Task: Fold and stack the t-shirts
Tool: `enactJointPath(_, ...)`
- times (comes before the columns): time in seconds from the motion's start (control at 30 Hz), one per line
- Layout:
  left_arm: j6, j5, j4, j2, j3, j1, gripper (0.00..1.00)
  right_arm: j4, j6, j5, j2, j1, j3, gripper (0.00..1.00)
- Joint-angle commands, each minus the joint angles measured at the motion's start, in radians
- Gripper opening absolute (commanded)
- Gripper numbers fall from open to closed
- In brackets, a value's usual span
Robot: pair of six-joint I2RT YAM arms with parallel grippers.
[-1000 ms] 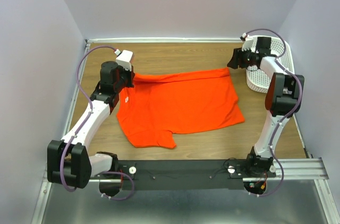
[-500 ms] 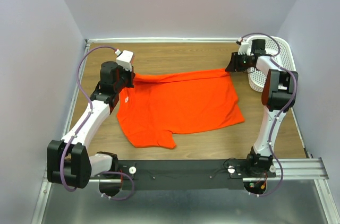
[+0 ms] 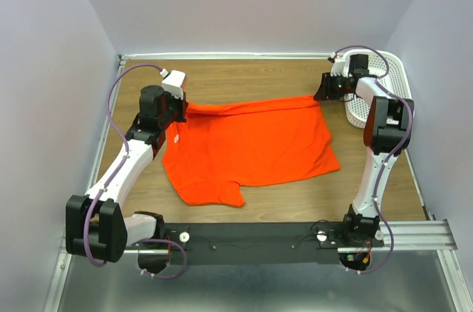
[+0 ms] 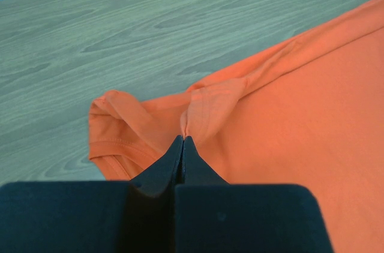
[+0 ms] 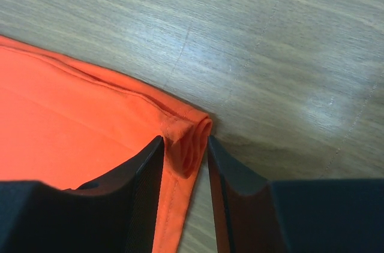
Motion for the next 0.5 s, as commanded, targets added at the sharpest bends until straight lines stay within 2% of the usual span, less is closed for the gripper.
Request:
enactJointPath(0.0, 0.010, 0.021, -0.004, -0.011, -0.009, -0.003, 0.00, -0.018, -0.012, -0.007, -0.004, 0.008, 0.037, 0.43)
enactJointPath(0.2, 0.010, 0.025, -0.004, -0.008, -0.009, -0.003, 0.00, -0.018, -0.024, -0.022, -0.013, 0.015, 0.031, 0.40)
enactJointPath(0.47, 0.008, 0.031, -0.004, -0.002, -0.007, -0.003, 0.00, -0.018, -0.047, -0.030, -0.030, 0.018, 0.017, 0.25)
